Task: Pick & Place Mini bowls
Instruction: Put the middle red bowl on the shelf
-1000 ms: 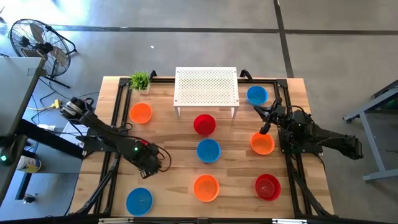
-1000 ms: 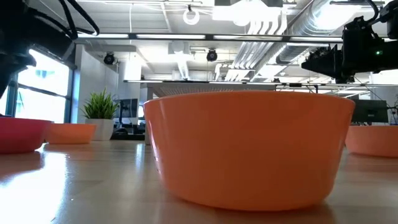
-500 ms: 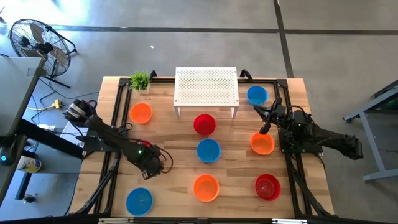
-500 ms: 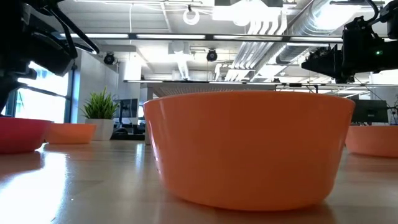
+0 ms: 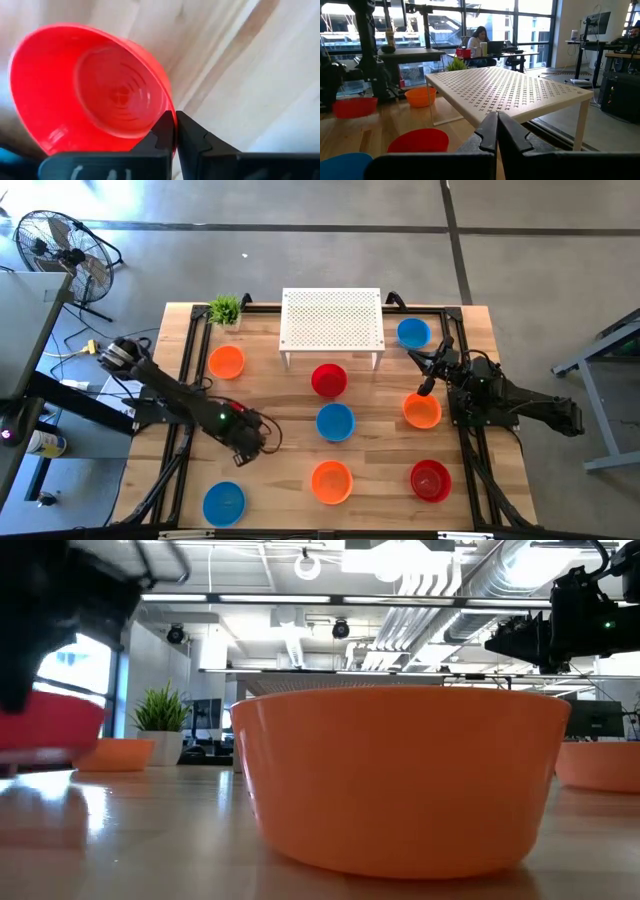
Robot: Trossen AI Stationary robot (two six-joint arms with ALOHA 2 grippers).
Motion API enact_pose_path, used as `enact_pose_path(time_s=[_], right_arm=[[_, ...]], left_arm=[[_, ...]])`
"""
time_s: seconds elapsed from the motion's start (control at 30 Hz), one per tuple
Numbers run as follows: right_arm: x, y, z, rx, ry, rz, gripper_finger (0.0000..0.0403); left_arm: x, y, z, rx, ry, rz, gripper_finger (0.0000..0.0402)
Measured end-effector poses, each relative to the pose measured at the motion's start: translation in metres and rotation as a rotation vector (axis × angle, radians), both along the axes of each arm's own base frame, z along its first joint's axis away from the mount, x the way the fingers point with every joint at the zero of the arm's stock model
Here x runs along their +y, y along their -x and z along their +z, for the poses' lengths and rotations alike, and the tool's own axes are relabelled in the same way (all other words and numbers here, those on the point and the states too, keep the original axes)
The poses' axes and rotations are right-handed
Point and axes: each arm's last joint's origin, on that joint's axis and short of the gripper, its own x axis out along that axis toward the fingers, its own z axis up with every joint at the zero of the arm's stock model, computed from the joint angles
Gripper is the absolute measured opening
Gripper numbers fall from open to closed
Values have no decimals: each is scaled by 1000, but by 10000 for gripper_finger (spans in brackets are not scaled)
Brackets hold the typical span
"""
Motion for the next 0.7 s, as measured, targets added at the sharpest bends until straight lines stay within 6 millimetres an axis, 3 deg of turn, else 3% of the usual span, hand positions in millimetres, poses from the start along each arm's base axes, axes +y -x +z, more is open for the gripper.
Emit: enact_pose_path(time_s=[0.37, 0.57, 0.7], right_arm=[[0, 0, 0, 0, 0, 0, 0], [0, 0, 0, 0, 0, 0, 0], [0, 0, 0, 0, 0, 0, 0]], left_arm=[[46, -26, 104, -225, -148, -43, 2], [91, -41, 149, -353, -202, -65, 2], [125, -46, 167, -431, -238, -65, 2]])
